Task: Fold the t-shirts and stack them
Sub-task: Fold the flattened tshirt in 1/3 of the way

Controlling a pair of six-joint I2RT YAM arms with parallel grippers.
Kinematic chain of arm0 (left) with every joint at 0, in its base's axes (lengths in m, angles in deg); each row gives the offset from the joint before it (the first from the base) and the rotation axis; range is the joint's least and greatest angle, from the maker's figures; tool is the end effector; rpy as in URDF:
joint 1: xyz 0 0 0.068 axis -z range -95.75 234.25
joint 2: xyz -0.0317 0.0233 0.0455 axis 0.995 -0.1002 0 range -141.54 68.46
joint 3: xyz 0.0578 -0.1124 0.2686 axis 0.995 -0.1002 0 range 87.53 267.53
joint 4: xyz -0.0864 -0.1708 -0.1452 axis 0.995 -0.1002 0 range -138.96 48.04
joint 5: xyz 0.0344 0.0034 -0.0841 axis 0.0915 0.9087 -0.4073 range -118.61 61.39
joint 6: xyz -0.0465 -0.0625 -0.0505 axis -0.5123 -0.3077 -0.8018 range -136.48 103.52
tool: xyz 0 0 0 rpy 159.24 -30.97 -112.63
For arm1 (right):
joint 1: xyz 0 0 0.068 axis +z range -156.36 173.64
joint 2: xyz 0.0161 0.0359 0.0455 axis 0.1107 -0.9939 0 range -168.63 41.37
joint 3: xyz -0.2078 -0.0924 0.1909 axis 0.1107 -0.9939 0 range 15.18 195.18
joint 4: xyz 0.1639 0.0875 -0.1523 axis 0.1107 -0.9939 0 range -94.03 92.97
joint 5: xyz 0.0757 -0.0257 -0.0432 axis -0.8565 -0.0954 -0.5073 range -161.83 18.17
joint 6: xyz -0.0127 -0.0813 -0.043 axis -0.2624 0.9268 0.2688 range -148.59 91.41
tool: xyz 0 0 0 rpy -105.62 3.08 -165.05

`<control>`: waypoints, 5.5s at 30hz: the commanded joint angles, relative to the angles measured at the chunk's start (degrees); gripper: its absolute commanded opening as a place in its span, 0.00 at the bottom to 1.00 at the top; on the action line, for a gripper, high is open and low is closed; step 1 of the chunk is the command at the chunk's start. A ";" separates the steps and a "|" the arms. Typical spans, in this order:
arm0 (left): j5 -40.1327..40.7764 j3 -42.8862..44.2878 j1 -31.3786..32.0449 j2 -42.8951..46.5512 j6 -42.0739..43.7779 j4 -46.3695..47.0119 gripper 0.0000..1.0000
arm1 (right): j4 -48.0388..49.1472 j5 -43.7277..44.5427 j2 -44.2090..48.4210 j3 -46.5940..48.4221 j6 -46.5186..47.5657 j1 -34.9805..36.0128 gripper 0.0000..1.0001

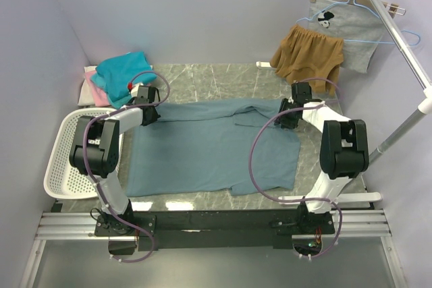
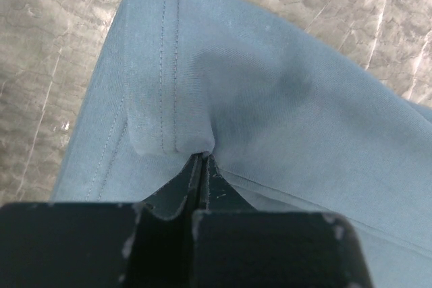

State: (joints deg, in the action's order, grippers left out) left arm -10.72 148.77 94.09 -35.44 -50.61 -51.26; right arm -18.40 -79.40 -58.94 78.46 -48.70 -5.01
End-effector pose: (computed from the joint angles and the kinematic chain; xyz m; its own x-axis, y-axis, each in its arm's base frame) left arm 0.3867 -0.0410 0.1664 -0.6289 -0.4329 -0.6458 -0.4552 0.8784 -0.1455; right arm 0.3670 0.0196 0.1783 -0.8313 0.3215 -0.4535 0.2061 0.9359 0.2857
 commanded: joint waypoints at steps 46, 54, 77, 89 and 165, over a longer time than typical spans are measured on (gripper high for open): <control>1.18 2.84 0.35 0.54 0.38 -0.89 0.01 | -3.76 -5.78 16.46 -0.79 -1.06 0.32 0.00; 1.27 2.75 0.35 0.54 0.55 -0.90 0.01 | -7.98 -9.39 25.07 -7.82 -2.20 1.38 0.00; 3.38 4.68 0.35 1.86 1.61 -4.76 0.01 | -2.54 -4.91 13.76 -1.77 -1.86 10.06 0.39; 2.33 4.33 0.44 1.15 1.52 -4.06 0.01 | -4.82 4.48 1.79 6.05 5.79 23.61 0.35; 8.56 5.21 -0.18 -0.26 2.58 -5.64 0.01 | -10.72 15.67 2.75 10.89 5.01 23.12 0.59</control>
State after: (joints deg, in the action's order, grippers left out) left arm -5.37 152.20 94.20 -37.25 -48.64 -56.59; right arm -33.30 -68.34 -59.64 87.18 -40.97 24.04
